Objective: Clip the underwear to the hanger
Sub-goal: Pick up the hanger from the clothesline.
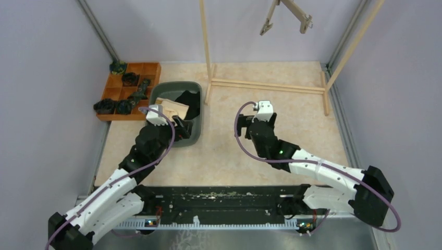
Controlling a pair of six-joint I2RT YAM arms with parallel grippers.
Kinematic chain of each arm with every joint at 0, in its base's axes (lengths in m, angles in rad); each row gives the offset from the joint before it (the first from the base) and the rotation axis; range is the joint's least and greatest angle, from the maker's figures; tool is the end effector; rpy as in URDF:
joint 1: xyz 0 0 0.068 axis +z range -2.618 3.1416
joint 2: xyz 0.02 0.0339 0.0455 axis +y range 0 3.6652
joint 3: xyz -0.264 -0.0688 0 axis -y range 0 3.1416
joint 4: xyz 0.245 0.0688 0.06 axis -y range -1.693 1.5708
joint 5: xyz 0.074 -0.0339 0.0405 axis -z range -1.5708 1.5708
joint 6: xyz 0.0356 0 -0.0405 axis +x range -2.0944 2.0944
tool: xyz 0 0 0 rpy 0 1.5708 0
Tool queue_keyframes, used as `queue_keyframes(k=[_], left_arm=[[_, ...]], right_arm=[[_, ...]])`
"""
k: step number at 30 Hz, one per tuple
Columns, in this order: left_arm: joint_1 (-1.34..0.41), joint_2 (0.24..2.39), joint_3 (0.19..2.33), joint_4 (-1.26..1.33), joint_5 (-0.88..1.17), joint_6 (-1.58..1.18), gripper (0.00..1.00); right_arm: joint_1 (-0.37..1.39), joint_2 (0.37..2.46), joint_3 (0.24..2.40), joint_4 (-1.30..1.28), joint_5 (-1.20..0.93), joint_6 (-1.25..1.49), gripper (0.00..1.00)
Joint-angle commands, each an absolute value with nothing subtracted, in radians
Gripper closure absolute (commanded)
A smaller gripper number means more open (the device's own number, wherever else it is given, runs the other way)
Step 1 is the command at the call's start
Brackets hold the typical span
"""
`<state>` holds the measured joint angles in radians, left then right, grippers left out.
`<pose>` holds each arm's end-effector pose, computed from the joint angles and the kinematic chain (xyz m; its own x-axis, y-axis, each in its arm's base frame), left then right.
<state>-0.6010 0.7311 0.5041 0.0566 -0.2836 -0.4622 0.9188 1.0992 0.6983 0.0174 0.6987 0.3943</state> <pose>0.1560 -0.0949 0.2747 -0.2659 -0.3368 -0.9033 0.2200 0.8911 -0.3970 0.1656 0.1792 0.2704 -0.3044 0.0860 -0.9487 -0.1405 0.9810 0.1341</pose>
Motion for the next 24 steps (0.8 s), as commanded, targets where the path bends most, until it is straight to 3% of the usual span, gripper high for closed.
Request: queue_keyframes(k=[1,17,21,24], left_arm=[[-0.609,0.735,0.511,0.062,-0.296,-0.441,0.01],[-0.608,0.604,0.457,0.089,-0.261,-0.451,0.01],[-0.608,0.6,0.454,0.085,-0.27,-0.463,0.01],[-0.609,0.64,0.483,0.105,-0.248,-0.459,0.01]], right_arm=[[0.923,1.031,0.678,0.083,0.719,0.4,0.01],[0.922,1.011,0.677,0.074,0.713,0.396,0.02],[0.922,0.968,0.783,0.034,0.726,0.298,0.03],[0.922,0.96,0.981,-0.05,0.77,0.197,0.04]])
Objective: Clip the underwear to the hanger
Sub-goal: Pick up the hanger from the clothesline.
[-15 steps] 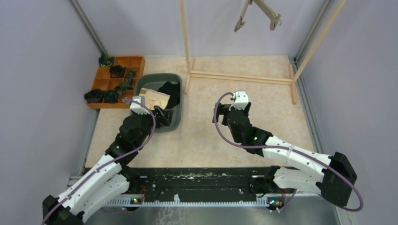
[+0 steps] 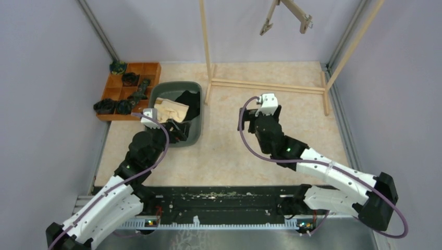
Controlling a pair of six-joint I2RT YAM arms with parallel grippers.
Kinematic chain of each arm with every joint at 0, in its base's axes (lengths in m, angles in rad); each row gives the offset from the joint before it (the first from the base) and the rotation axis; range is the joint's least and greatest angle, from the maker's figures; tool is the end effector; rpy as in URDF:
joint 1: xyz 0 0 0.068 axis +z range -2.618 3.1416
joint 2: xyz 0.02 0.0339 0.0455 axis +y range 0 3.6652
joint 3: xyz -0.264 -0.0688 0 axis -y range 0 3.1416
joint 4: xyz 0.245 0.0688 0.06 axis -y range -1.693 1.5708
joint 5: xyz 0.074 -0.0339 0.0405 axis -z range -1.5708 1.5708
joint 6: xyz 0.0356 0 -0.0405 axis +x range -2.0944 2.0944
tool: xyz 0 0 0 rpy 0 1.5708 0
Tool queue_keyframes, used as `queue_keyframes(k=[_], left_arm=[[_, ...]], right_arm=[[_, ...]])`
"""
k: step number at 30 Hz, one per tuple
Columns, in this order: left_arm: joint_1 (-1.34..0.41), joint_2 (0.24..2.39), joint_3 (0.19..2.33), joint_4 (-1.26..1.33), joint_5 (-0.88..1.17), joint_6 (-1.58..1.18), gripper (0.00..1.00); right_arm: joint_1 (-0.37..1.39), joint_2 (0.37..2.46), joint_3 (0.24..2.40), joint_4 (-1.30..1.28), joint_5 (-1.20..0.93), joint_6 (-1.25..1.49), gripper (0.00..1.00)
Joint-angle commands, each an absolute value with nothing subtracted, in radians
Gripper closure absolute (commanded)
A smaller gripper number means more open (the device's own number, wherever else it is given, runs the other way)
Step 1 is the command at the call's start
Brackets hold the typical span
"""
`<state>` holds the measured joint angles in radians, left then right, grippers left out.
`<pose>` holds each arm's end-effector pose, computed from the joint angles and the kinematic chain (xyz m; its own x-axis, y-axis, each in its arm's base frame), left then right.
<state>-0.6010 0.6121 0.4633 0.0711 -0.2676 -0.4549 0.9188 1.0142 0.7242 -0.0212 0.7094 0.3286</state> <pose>0.1399 -0.0845 0.2798 -0.2016 -0.3756 -0.9046 0.2664 0.8677 -0.4196 0.1572 0.1677 0.2942 -0.2491 0.0773 -0.9654 -0.1548 0.9808 0.1184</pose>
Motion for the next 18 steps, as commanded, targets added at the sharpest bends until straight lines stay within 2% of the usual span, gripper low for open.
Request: queue_keyframes(k=[1,9,18], left_arm=[[-0.609,0.664,0.504,0.107,-0.236,-0.458,0.01],[-0.609,0.895,0.746,0.064,-0.134,-0.415,0.01],[-0.609,0.905,0.742,0.089,-0.147,-0.382,0.01]], right_arm=[[0.922,0.97,1.068,-0.09,0.777,0.171,0.04],[0.859,1.134,1.517,-0.145,0.784,0.012,0.04],[0.676,1.316,1.801,-0.218,0.651,0.029,0.04]])
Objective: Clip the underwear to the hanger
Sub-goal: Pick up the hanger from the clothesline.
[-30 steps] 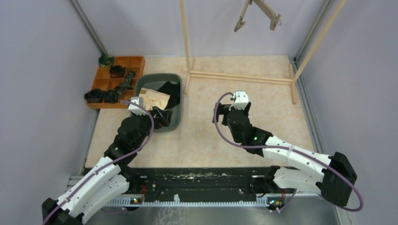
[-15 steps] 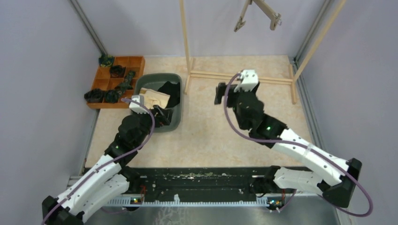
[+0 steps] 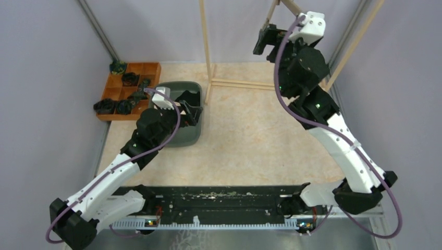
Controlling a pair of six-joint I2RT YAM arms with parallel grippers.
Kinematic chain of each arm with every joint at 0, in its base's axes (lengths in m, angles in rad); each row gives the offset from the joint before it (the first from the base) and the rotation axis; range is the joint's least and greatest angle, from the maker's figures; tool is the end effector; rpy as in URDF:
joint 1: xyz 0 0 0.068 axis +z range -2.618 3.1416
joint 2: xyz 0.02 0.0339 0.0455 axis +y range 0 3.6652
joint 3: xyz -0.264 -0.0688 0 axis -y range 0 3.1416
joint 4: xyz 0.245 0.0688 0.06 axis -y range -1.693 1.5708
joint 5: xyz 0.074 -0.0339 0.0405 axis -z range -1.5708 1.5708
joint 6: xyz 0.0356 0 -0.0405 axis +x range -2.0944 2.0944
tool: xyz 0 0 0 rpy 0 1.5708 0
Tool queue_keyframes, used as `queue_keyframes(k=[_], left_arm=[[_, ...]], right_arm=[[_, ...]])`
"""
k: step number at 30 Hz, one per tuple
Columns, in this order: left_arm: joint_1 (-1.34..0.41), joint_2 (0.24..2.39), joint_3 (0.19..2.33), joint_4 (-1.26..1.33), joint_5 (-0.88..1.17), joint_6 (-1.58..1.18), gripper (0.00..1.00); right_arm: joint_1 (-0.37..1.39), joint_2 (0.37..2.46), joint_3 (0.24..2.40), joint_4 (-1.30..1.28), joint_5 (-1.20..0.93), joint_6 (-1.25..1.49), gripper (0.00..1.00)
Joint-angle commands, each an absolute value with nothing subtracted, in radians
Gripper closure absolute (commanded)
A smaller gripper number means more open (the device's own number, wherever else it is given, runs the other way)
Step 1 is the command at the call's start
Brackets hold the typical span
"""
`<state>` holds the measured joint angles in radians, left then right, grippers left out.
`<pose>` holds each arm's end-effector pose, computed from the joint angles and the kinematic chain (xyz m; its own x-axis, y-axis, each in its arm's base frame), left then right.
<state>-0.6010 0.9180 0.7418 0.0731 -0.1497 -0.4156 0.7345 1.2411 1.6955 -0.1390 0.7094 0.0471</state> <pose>0.1844 -0.1200 0.3281 -0.2540 -0.3099 -0.9162 0.3653 0.8464 -0.3876 0.1821 0.1332 0.5561 0.2277 0.2537 -0.9401 -0.0597 0.9673 0.2466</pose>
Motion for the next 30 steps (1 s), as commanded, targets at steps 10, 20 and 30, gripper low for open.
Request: queue_keyframes(k=[10,20,30], left_arm=[[-0.609,0.848,0.701,0.074,-0.16,-0.375,0.01],[-0.609,0.871,0.674,0.098,-0.151,-0.395,0.01],[-0.609,0.903,0.663,0.118,-0.169,-0.395,0.01]], right_arm=[[0.331,1.34,1.94,-0.351,0.379,0.101,0.04],[0.127,1.425,2.036,-0.402,0.098,0.124,0.03],[0.017,1.595,2.198,-0.474,-0.132,0.182,0.04]])
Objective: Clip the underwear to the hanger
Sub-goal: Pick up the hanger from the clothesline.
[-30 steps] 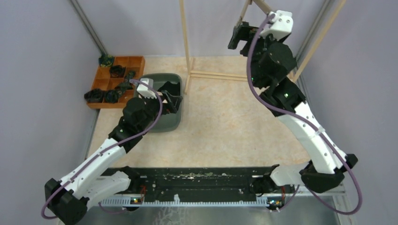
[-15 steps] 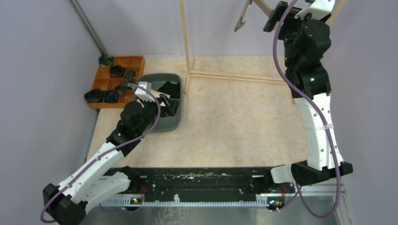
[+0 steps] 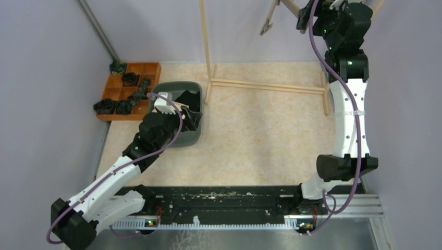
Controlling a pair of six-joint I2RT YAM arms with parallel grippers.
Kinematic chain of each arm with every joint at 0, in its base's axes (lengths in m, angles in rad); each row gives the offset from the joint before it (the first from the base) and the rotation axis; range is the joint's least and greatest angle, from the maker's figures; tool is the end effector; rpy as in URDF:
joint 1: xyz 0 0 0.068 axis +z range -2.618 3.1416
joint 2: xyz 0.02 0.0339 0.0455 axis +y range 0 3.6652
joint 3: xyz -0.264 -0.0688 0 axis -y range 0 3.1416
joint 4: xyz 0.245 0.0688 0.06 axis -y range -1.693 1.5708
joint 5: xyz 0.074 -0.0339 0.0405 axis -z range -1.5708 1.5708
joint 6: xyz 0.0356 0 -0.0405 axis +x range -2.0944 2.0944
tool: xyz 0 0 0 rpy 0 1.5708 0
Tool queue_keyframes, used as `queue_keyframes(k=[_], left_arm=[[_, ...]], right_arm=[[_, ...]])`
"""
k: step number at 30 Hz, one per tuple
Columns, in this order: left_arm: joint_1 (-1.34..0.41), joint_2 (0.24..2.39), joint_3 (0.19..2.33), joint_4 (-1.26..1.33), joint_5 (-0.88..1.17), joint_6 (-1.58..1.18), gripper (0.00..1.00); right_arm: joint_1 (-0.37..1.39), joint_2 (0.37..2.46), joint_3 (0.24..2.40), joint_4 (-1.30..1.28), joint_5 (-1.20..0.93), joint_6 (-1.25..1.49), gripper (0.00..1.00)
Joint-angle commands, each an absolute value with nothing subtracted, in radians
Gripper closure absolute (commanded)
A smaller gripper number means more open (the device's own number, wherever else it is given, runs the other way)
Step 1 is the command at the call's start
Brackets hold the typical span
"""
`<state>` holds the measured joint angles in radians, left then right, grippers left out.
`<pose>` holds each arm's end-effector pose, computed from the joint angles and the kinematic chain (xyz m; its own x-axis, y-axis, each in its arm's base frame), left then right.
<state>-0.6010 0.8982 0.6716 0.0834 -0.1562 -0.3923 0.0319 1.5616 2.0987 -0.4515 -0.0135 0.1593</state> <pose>0.1811 -0.1175 0.3078 -0.2738 -0.2702 -0.9231 0.3538 0.8641 -0.3579 0.3064 0.0103 0.5638 0.0772 0.1612 -0.9839 -0.0583 0.9859 0.1569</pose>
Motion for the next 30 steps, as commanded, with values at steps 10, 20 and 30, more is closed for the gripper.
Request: queue_keyframes(k=[10,20,30], left_arm=[[-0.609,0.91,0.644,0.134,-0.188,-0.395,0.01],[-0.609,0.913,0.64,0.136,-0.19,-0.396,0.01],[-0.609,0.911,0.638,0.137,-0.192,-0.397,0.01]], right_arm=[[0.009,1.644,2.264,-0.512,-0.155,0.184,0.06],[0.007,1.644,2.261,-0.546,-0.156,0.18,0.14],[0.007,1.645,2.258,-0.563,-0.153,0.178,0.27]])
